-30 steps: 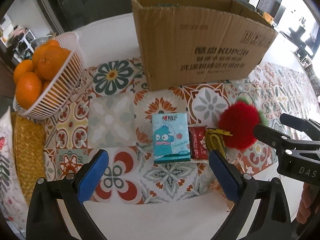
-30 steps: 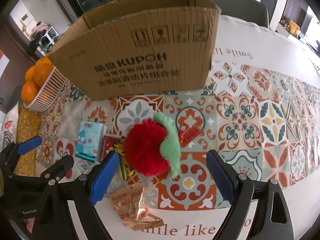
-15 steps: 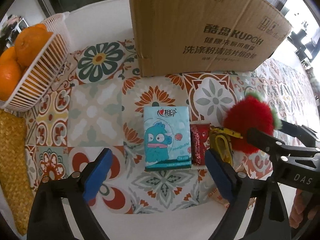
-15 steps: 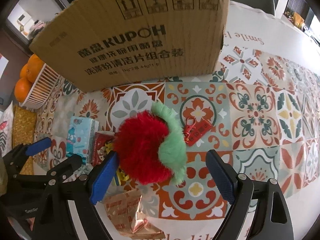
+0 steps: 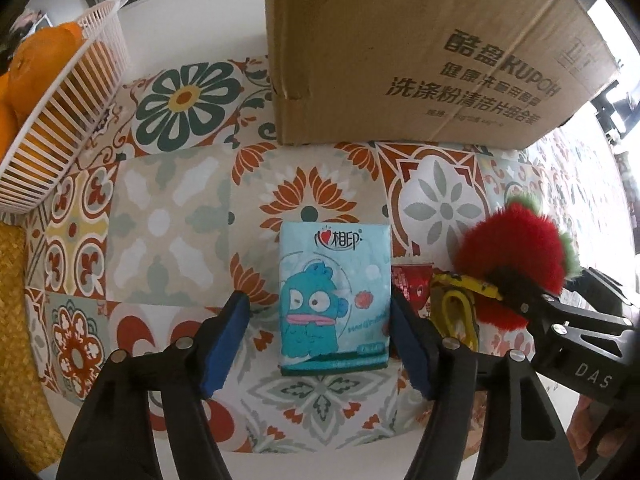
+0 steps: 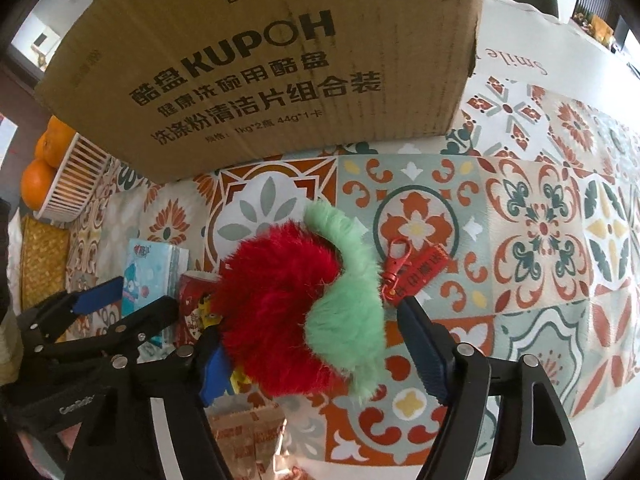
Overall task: Organize soft objects
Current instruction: 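Close the left tool on the tissue pack while the right tool grasps the pompom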
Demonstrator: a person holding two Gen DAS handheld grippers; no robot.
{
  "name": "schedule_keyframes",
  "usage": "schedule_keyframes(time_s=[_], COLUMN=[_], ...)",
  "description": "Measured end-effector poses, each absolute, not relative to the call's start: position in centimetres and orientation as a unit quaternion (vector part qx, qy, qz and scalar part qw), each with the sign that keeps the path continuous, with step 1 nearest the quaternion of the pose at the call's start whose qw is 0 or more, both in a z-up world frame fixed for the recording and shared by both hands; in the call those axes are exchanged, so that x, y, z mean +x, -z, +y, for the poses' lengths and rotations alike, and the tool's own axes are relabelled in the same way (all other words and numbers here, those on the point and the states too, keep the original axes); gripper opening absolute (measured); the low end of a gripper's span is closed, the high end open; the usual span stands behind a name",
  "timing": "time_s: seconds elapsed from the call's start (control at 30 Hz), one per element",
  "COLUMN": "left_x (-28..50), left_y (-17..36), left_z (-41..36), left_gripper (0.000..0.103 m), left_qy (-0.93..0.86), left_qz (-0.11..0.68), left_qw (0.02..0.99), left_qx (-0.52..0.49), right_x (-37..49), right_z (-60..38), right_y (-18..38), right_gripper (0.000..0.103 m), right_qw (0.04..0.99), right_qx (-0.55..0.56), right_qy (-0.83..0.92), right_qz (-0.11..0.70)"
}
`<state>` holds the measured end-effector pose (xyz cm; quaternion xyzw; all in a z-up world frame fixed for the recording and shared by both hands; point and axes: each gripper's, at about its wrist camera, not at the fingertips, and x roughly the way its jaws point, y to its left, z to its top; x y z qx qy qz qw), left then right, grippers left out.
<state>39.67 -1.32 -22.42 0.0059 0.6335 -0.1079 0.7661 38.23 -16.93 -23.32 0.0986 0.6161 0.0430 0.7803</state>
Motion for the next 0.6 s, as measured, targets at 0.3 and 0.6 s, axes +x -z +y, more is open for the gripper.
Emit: schedule_keyframes(time_s=[0.3, 0.6], left_x=[40.6, 38.5], left_y=[23.9, 21.9], left_z=[-2.7, -2.5], left_gripper=[0.052, 0.052], left_qy=[0.108, 0.11], left_qz=[0.625, 0.604], left_qw=[0.773, 0.789], left_qx=[0.019, 0.023], right_x=[38.8, 37.8], right_z=[-16.7, -16.9], right_y=[23.5, 23.1], right_gripper=[0.059, 0.046], right_qw=[0.788, 0.798], right_qx=[0.105, 0.107], right_qy=[-0.046, -0.049], right_qz=[0.605, 0.591])
